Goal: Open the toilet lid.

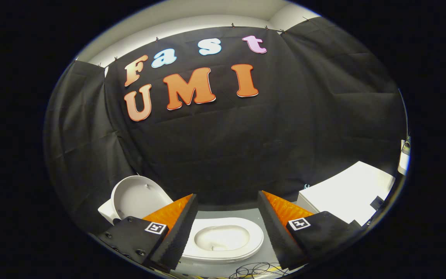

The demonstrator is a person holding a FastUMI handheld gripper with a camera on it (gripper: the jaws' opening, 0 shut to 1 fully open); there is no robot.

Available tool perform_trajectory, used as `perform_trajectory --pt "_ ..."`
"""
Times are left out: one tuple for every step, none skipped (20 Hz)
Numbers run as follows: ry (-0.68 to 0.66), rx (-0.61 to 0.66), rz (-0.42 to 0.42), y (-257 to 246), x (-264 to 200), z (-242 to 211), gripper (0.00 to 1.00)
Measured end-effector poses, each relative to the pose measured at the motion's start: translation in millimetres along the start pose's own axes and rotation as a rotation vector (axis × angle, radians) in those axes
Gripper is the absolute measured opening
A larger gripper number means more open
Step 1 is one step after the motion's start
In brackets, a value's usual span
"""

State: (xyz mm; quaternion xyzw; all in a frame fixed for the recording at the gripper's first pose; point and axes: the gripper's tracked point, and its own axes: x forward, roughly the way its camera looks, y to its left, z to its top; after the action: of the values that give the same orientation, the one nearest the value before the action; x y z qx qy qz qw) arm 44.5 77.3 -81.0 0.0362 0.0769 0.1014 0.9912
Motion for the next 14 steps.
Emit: perform_trajectory --pt "-0.005 -0.006 -0.006 -5.0 -2.1 2.1 0.98" --pt "-0.009 0.000 -0.003 -6.7 -4.3 5.0 0.98" --pt "-0.015 0.012 0.003 -7.1 -6.0 7.9 0.99" --pt "-0.021 0.023 0.003 -10.3 -7.3 11.2 0.98" --pt "-0.026 0.030 0.002 -14.7 -7.7 13.2 0.98" --pt "-0.026 0.035 -0.002 -20.1 -9.0 14.5 0.99" --pt "-0.028 0.041 -0.006 -25.0 -9.9 15.7 0.99" --pt "-0.030 0.049 -0.010 -29.5 -9.7 18.4 0.99" --pt "-0.032 0.057 -0.011 -32.9 -9.7 19.9 0.99" --pt "-0.035 0.061 -0.011 -35.1 -11.3 20.8 0.99" --pt "-0.039 0.064 -0.011 -37.0 -12.6 22.6 0.98" --pt "-0.046 0.064 -0.012 -38.8 -14.7 26.6 0.99" --pt "-0.054 0.066 -0.013 -40.5 -17.1 29.3 0.99" --pt "-0.061 0.068 -0.014 -42.2 -17.5 32.1 0.98"
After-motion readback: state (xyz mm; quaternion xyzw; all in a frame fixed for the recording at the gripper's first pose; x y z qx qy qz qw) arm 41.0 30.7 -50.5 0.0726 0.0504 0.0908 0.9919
